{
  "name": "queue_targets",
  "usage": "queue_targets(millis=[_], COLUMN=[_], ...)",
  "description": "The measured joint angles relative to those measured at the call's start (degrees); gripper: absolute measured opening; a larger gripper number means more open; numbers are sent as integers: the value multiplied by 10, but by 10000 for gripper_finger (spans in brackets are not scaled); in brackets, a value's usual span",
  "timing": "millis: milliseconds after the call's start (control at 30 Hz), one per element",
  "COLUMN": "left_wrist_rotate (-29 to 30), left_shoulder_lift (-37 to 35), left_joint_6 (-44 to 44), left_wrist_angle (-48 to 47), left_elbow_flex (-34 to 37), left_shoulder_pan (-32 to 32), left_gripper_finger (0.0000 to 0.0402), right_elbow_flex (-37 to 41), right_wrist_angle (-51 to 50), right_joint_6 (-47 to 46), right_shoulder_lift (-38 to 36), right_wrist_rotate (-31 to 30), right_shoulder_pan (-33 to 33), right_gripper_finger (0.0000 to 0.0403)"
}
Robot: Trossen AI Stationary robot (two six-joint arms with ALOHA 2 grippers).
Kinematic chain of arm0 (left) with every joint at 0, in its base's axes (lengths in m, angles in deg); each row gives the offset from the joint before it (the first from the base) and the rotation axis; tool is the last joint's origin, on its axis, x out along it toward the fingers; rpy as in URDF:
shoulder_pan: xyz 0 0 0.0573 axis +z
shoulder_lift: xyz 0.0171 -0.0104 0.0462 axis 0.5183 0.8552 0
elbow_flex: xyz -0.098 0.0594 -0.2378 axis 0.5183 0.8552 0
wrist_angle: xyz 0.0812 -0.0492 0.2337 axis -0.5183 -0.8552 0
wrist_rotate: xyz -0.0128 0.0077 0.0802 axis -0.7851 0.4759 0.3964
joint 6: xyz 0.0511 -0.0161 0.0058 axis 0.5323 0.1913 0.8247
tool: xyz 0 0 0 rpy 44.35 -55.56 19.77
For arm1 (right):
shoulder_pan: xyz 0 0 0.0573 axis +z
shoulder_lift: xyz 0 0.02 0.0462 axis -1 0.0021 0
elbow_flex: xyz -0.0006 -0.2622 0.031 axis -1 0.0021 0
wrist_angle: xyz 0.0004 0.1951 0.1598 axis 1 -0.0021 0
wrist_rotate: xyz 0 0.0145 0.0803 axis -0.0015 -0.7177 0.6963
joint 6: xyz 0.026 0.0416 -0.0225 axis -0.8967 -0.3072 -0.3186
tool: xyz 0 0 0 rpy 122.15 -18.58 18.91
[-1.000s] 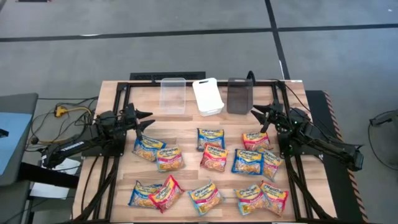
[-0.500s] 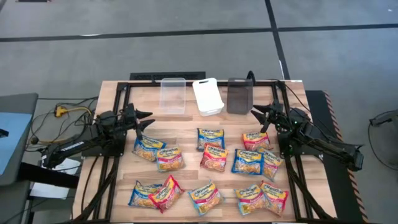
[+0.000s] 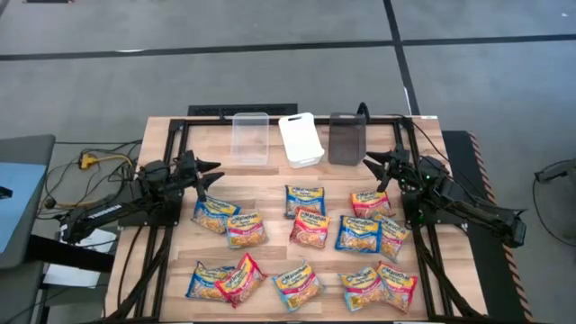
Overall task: Sort Maruchan noodles
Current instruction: Put the red noodle pack into the transparent bin
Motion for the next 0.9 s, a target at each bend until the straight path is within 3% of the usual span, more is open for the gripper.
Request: queue_targets(millis=[333, 533, 700, 900], left_wrist_rotate=[19, 7, -29, -78], left_shoulder_lift=[0, 0, 0, 0], left_joint_6=[-89, -145, -182, -207], left_wrist_angle=[6, 81, 148, 129], left_elbow_flex=[1, 2, 1, -56], left_shoulder_pan=[0, 0, 0, 0], left_gripper_finger=[218, 220, 220, 220], right_elbow_flex=[0, 0, 0, 0], right_wrist_angle=[0, 0, 0, 0], right_joint_6=[0, 0, 0, 0], right_shoulder_lift=[0, 0, 0, 0], right_wrist_rotate=[0, 0, 0, 0], right_shoulder_pan=[0, 0, 0, 0], right_gripper_finger=[186, 186, 186, 186])
